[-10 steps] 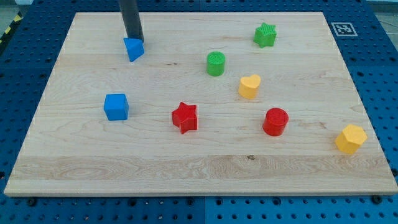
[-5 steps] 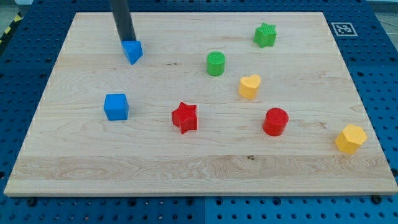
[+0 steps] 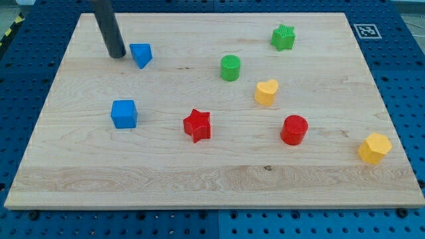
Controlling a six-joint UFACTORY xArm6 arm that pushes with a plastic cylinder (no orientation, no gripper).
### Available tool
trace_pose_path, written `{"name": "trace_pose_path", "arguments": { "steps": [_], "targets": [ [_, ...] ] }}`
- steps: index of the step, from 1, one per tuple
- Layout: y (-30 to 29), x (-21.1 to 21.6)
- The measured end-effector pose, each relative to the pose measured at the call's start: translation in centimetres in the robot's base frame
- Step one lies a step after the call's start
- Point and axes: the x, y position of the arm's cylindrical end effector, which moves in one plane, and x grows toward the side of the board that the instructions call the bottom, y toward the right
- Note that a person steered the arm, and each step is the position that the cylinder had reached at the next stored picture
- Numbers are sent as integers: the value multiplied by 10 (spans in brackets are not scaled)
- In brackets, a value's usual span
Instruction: Drag blue triangle towards green circle
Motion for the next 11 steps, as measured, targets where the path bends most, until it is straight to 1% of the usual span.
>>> {"name": "trace_pose_path", "arguments": {
  "steps": [1, 3, 4, 5, 6, 8, 9, 11],
  "targets": [
    [4, 0],
    [40, 5],
    [50, 18],
    [50, 46],
    [48, 50],
    [-1, 46],
    [-3, 24],
    [14, 20]
  ]
}}
